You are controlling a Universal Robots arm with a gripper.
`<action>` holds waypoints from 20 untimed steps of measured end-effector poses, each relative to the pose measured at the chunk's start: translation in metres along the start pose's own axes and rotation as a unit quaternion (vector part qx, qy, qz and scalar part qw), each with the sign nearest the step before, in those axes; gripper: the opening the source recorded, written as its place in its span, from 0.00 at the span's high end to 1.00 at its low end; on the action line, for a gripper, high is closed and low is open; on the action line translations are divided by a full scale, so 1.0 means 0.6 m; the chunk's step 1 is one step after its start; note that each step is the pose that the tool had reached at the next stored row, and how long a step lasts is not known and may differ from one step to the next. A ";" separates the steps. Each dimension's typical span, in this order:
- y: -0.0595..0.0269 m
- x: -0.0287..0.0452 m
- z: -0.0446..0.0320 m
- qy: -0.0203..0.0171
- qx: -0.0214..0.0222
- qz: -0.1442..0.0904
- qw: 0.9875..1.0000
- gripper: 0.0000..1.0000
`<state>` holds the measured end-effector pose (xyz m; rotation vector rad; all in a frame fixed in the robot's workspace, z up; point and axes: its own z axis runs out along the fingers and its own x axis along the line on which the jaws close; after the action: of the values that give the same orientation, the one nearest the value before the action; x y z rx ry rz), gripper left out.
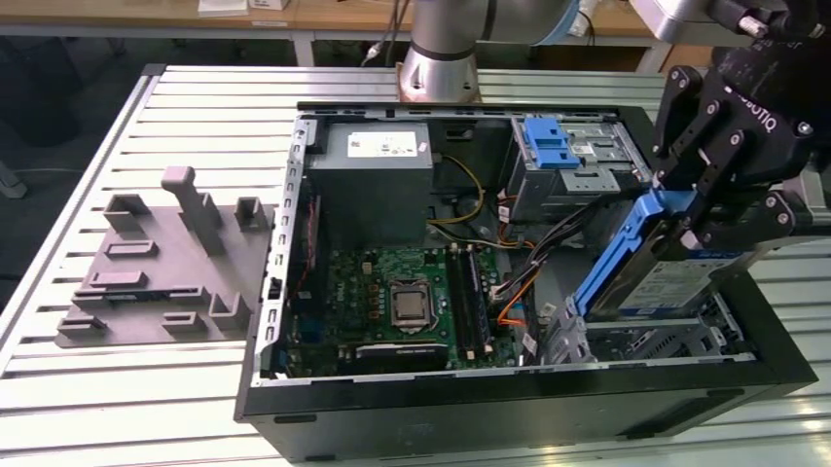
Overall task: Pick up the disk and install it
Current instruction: 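Insert the disk into the insertion slot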
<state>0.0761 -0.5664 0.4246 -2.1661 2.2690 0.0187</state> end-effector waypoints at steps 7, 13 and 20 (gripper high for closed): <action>0.000 0.000 0.015 0.000 0.000 0.000 1.000 0.64; 0.000 0.001 0.030 0.000 0.000 0.001 1.000 0.64; 0.000 0.001 0.048 0.000 0.000 0.001 1.000 0.64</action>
<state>0.0761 -0.5666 0.3958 -2.1647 2.2705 0.0185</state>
